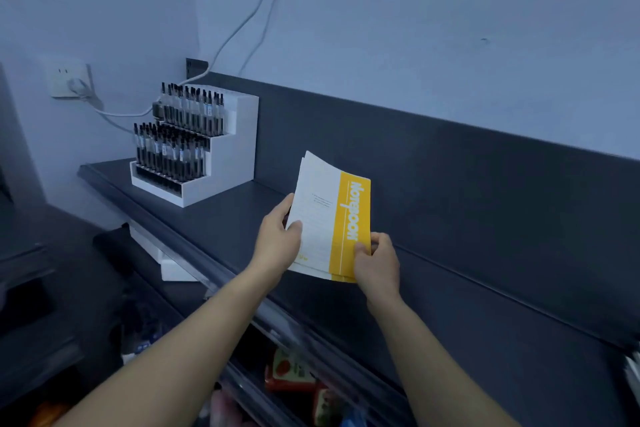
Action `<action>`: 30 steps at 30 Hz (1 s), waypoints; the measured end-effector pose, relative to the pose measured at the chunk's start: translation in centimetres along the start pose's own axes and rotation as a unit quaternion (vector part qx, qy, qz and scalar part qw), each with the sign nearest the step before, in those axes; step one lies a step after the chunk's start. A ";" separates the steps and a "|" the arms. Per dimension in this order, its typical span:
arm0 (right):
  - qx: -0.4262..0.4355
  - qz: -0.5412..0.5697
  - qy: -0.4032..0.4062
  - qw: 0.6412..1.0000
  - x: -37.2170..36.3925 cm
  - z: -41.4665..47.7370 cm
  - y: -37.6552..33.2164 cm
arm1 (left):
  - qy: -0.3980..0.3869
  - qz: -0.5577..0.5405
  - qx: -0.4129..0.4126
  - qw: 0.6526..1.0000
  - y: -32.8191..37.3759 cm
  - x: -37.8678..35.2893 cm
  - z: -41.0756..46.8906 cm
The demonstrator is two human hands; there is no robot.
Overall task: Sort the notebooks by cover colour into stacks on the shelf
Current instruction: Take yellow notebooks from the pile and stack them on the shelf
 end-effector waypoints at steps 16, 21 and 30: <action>0.135 -0.091 0.085 0.983 15.3 -9.3 -2.0 | -0.053 0.030 -0.065 0.996 7.4 -7.7 -11.7; 0.135 -0.119 0.116 0.977 19.5 -12.6 -2.1 | -0.085 0.027 -0.090 0.992 8.7 -10.2 -14.6; 0.100 -0.175 0.164 0.966 27.6 -17.1 -1.5 | -0.142 0.021 -0.105 0.984 10.9 -16.1 -19.4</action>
Point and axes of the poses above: each hand's wrist, its own z-axis towards the middle knuckle, its own x-axis out of the back of the hand, y = z × x, the point moved 6 cm from there along z, towards the middle knuckle, and after that the axes turned 12 degrees about z, right-handed, at the moved point
